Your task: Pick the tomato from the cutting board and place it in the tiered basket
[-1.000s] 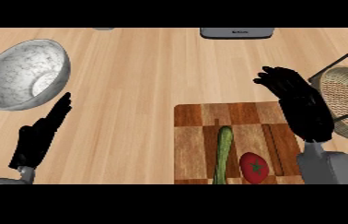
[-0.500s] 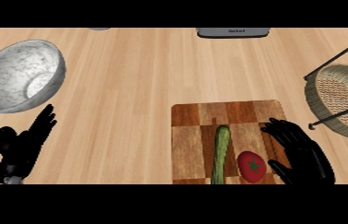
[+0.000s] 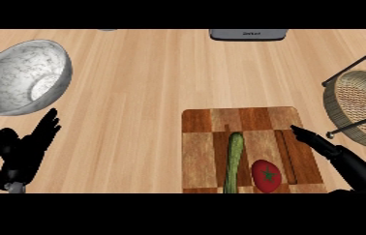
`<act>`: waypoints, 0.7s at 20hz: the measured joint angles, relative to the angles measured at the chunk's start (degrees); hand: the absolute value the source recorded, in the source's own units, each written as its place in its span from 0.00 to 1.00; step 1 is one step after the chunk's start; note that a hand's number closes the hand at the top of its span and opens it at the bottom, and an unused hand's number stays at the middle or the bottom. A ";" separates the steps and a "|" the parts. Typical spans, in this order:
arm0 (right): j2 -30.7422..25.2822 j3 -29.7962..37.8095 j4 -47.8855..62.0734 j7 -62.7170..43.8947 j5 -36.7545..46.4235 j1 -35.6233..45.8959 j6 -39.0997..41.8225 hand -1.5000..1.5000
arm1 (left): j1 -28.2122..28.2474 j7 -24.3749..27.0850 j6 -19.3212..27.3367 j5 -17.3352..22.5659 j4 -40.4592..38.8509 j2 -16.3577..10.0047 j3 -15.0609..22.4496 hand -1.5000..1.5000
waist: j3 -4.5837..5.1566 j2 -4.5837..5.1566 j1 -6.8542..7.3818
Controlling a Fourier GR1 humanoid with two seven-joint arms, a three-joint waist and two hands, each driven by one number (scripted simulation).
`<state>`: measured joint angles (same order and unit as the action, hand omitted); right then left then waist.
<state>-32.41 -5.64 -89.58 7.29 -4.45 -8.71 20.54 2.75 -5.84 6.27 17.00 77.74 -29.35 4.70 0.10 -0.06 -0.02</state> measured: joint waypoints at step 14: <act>-1.52 -4.03 -11.55 -30.41 -7.11 11.03 11.57 0.00 | -1.27 -0.17 -3.27 -1.57 -2.17 1.37 -3.23 0.50 | -0.05 0.03 0.23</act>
<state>-33.93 -9.67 -101.13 -23.11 -11.56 2.32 32.11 1.48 -6.01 3.00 15.43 75.57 -27.98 1.48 0.05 -0.02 0.21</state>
